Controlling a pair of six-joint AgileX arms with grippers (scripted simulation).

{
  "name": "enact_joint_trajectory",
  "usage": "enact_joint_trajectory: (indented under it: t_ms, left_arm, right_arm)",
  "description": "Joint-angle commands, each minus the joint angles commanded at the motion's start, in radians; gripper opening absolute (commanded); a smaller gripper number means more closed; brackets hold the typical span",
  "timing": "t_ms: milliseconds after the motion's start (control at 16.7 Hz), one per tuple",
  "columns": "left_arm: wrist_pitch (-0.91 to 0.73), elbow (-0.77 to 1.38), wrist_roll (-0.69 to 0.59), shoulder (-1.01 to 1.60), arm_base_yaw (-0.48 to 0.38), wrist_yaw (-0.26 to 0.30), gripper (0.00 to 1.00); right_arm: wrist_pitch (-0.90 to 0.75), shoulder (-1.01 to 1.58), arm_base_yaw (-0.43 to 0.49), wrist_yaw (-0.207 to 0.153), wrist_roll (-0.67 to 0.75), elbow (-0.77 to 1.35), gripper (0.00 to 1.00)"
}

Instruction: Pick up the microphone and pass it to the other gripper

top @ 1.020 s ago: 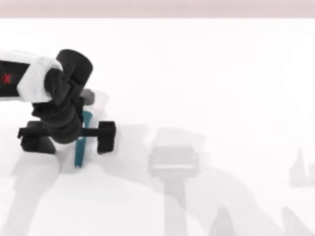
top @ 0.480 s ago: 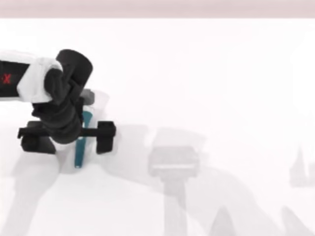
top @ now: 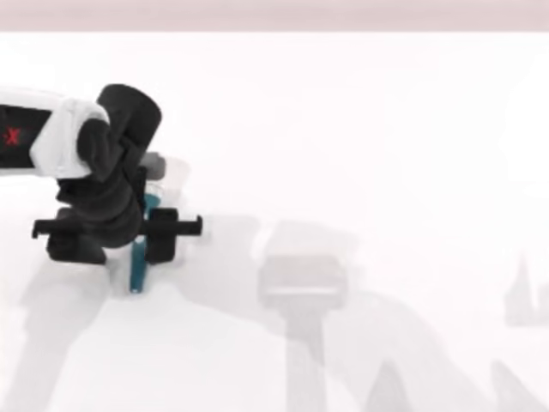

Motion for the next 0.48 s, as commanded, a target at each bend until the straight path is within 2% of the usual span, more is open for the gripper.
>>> enact_joint_trajectory:
  t_ms: [420,480]
  left_arm:
    - [0.0,0.0,0.0,0.0,0.0,0.0,0.0]
    - [-0.035,0.026,0.013,-0.067,-0.002,-0.018,0.0]
  right_arm:
    - [0.0,0.0,0.0,0.0,0.0,0.0,1.0]
    - [0.0,0.0,0.0,0.0,0.0,0.0,1.0]
